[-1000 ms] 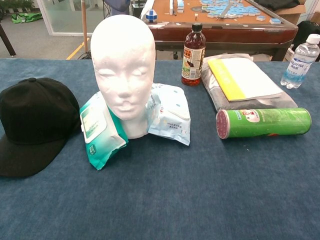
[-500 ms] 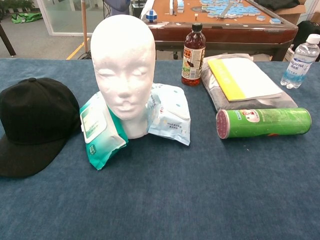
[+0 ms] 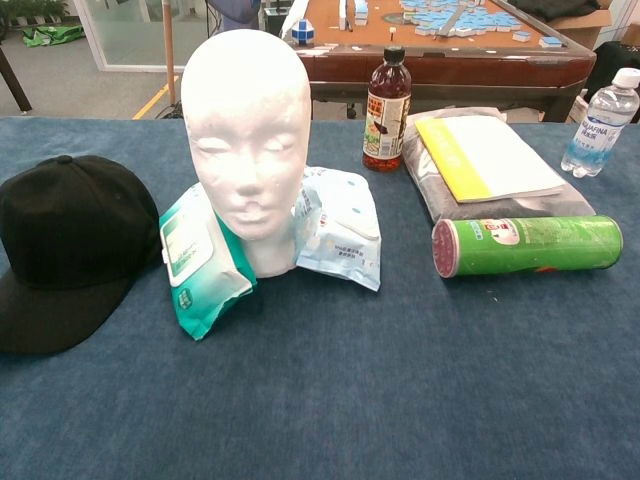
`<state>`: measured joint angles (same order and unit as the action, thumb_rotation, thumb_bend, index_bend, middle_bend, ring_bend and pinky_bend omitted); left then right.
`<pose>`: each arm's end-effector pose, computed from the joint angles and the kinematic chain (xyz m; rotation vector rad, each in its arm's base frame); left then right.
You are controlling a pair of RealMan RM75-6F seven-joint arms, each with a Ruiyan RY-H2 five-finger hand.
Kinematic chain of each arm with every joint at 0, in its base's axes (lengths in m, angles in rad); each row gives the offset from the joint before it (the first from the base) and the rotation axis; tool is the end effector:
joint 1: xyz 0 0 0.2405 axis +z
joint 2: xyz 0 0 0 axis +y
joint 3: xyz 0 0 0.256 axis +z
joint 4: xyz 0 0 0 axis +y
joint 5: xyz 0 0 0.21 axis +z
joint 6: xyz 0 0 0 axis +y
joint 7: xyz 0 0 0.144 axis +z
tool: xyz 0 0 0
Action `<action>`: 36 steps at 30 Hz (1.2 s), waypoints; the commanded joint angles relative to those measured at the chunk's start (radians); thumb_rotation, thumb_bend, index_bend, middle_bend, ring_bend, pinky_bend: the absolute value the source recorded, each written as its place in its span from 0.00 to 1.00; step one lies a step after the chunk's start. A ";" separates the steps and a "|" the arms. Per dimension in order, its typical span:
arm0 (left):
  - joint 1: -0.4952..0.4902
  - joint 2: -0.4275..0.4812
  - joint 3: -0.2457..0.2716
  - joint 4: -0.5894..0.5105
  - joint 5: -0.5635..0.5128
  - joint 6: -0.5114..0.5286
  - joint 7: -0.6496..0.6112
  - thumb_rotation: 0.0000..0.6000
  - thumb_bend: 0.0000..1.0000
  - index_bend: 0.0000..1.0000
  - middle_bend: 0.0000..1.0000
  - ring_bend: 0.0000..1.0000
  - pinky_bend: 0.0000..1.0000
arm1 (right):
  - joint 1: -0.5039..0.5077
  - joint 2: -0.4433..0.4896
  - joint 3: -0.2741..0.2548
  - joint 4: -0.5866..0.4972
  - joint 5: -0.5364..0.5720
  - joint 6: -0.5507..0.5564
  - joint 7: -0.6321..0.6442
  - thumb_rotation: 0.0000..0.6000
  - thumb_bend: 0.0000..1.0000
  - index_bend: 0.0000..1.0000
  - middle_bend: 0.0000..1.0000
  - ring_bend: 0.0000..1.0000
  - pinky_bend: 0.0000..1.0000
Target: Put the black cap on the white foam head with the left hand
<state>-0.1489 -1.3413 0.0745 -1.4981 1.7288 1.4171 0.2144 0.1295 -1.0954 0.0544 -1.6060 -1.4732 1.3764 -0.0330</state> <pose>-0.2777 0.1658 0.0610 -1.7747 -0.7722 -0.8939 -0.3151 -0.1957 0.1555 1.4611 -0.9152 0.8177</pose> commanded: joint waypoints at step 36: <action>-0.073 -0.148 -0.056 0.208 -0.129 -0.096 0.116 1.00 0.00 0.57 0.58 0.31 0.54 | -0.018 0.025 -0.005 0.002 -0.030 0.044 0.062 1.00 0.05 0.35 0.32 0.25 0.47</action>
<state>-0.2210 -1.4842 0.0193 -1.2982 1.6023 1.3187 0.3284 0.1107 -1.0704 0.0491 -1.6044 -1.5030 1.4210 0.0292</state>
